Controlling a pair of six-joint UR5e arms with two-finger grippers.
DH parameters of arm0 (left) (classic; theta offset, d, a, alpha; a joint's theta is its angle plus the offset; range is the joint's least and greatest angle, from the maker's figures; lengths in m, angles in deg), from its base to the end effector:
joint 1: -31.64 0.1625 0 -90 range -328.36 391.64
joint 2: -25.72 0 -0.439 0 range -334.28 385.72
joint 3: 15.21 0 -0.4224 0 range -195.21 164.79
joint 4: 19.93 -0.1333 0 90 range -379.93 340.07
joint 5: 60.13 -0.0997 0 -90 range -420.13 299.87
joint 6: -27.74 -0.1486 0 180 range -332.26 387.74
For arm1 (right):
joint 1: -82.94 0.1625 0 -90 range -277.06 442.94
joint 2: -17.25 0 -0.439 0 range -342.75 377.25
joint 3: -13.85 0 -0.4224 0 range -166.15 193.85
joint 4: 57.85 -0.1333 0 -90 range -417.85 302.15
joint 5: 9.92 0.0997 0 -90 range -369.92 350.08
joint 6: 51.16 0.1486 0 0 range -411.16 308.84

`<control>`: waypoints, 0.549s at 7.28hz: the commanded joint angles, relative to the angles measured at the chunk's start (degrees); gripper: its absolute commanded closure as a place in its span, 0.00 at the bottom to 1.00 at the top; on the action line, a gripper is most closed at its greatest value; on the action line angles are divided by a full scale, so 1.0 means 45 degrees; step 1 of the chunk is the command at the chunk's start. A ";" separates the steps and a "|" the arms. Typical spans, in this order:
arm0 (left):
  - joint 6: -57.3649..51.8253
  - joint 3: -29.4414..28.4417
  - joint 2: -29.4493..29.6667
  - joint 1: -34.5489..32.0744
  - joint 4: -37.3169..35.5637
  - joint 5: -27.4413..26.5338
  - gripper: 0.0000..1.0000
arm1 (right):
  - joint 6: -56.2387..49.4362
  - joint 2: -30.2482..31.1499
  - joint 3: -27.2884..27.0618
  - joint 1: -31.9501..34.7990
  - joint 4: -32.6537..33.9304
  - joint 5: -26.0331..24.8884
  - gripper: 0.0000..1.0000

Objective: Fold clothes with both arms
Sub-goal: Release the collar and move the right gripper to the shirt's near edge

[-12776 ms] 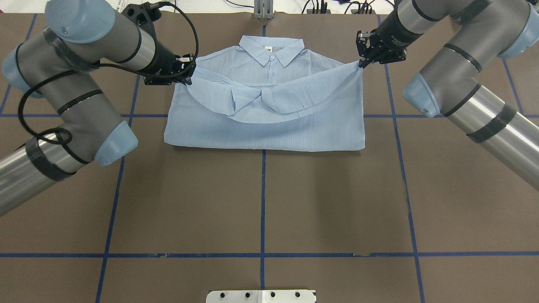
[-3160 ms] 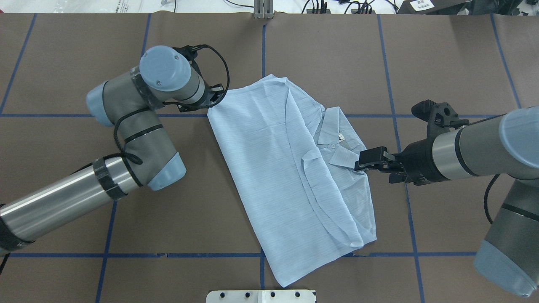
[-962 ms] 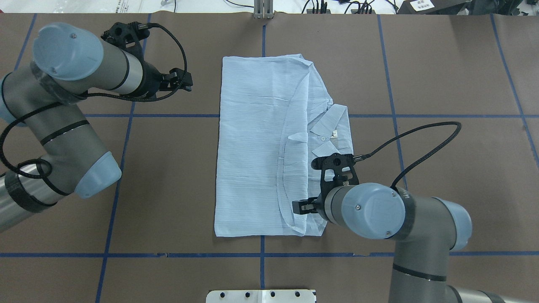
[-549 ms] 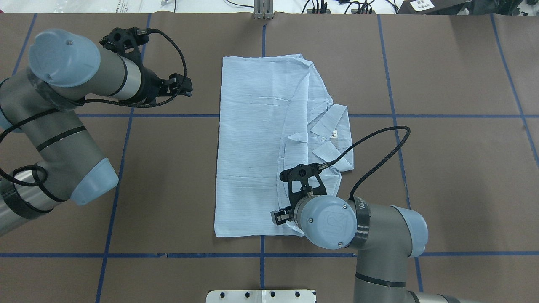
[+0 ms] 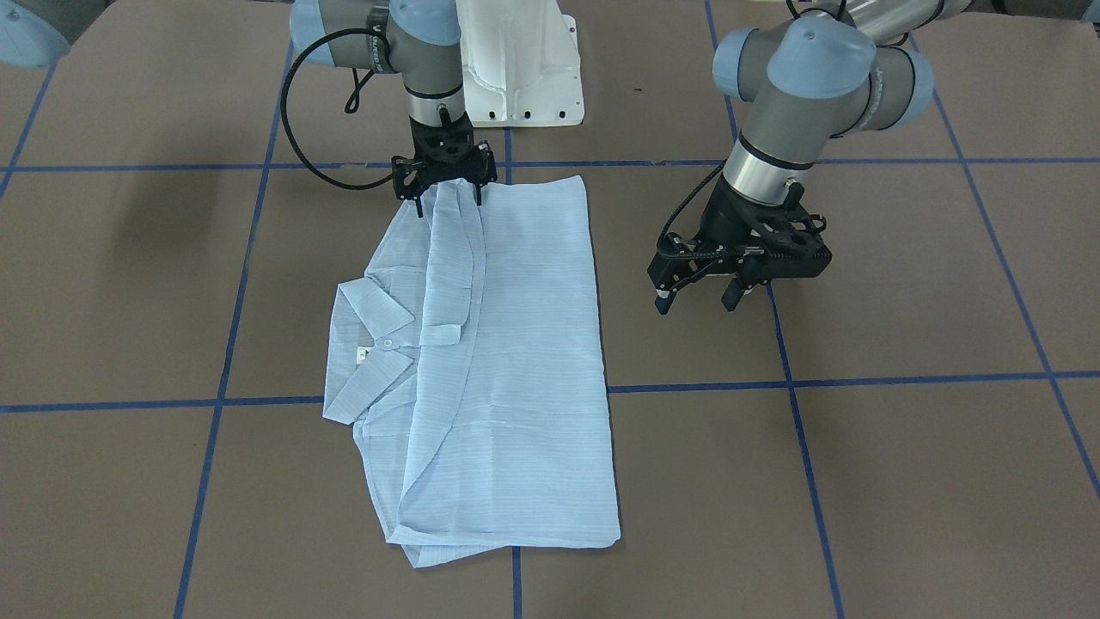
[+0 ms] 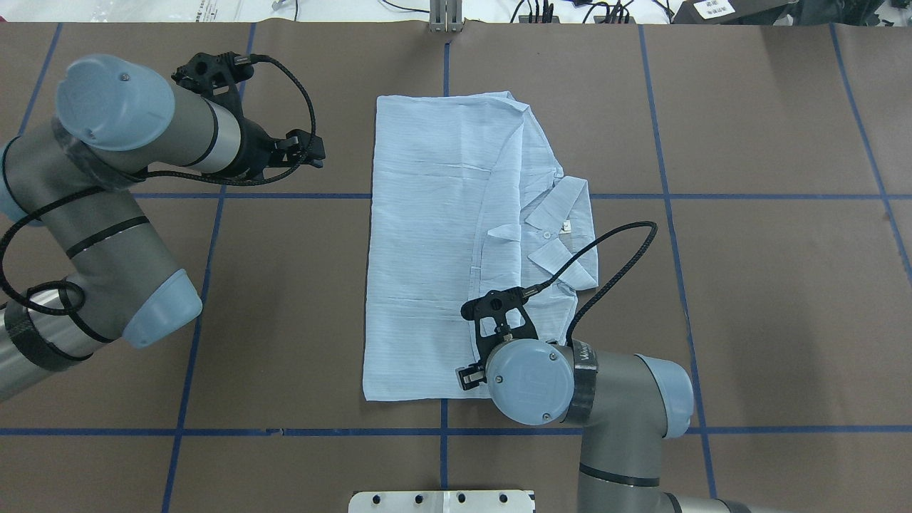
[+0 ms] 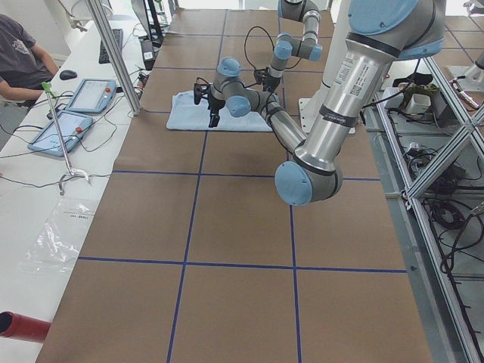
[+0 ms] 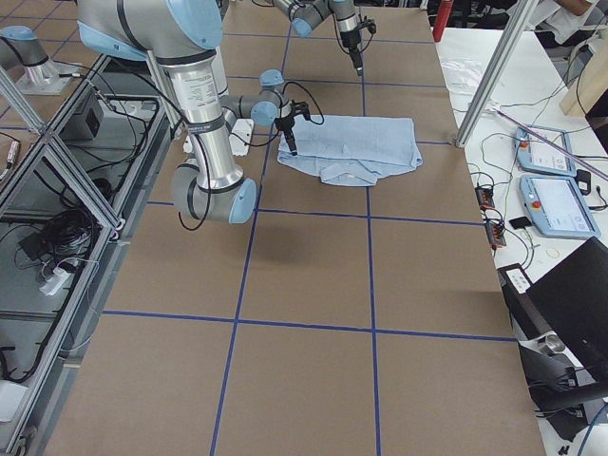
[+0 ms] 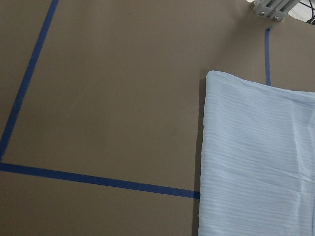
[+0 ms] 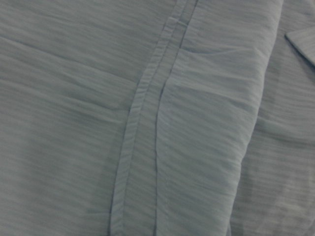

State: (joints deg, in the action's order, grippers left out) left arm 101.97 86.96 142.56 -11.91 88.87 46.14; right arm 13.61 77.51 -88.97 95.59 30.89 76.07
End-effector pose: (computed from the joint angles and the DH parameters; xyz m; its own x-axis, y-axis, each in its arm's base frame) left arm 0.4444 -0.5489 0.2799 0.5046 -0.1197 -0.8550 0.3662 0.9265 0.0864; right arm -0.6549 -0.2943 0.2959 0.7501 -0.2674 0.6048 0.0597 0.9382 0.3408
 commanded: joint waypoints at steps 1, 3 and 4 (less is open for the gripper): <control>-0.0031 -0.0087 -0.0007 0.0028 0.0098 -0.0002 0.00 | -0.0037 -0.0188 0.0251 -0.0038 -0.0014 0.0052 0.00; -0.0011 -0.0146 -0.0007 0.0029 0.0118 -0.0002 0.00 | -0.0056 -0.0091 0.0213 -0.0038 0.0024 0.0110 0.00; 0.0028 -0.0185 -0.0007 0.0164 0.0118 -0.0021 0.00 | -0.0056 0.0007 0.0135 0.0078 0.0044 0.0111 0.00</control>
State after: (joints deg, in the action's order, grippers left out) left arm 101.93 86.36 142.53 -11.62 89.36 46.11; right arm 13.39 77.08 -88.05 95.54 30.98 76.49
